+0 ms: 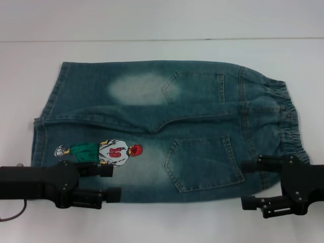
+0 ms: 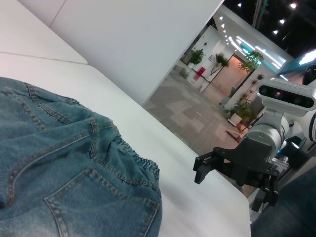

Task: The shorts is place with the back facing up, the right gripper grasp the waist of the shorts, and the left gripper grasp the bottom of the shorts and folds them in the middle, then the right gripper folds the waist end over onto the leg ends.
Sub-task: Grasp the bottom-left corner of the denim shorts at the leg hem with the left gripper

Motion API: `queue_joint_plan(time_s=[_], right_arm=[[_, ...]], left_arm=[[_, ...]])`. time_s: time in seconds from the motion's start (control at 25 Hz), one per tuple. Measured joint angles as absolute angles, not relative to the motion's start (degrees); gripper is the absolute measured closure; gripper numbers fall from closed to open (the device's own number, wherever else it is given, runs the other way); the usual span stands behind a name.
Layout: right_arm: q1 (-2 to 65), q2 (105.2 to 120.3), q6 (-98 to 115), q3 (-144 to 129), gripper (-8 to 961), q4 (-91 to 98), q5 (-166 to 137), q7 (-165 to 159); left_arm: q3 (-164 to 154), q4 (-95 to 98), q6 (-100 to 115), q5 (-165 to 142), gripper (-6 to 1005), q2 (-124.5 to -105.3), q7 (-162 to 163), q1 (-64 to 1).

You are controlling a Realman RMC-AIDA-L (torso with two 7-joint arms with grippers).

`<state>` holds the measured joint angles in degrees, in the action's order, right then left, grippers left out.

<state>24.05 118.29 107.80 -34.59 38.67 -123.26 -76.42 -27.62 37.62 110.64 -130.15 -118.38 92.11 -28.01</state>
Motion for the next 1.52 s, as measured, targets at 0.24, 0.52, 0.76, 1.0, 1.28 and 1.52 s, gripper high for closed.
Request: queue_joint_plan(time_s=[0.24, 0.52, 0.76, 1.0, 1.28, 1.52], right_arm=[[24.18, 118.29, 107.91, -34.44, 11, 38.67, -123.22, -76.38], [24.26, 118.26, 108.12, -34.29, 11, 38.67, -123.21, -76.37], [24.26, 118.13, 108.19, -34.27, 12, 38.67, -123.12, -76.47], [24.21, 117.87, 108.2, -34.11, 12, 38.67, -123.12, -76.46], [24.03, 117.98, 107.81, -34.1, 11, 38.67, -123.2, -75.59], [24.29, 117.83, 107.75, -34.24, 11, 38.75, -123.28, -75.57]], left_arm=[[-27.6, 37.57, 110.64, -130.17, 53, -118.38, 92.11, -27.98], [-27.59, 37.53, 110.65, -130.27, 53, -118.38, 92.48, -28.04], [-27.84, 39.67, 110.65, -131.02, 53, -117.34, 99.82, -28.28], [-27.31, 45.89, 108.28, -136.69, 53, -114.43, 119.43, -28.6], [-27.31, 50.0, 105.88, -145.04, 53, -112.88, 131.19, -29.42], [-27.27, 50.28, 104.23, -150.75, 54, -112.35, 135.91, -30.55]])
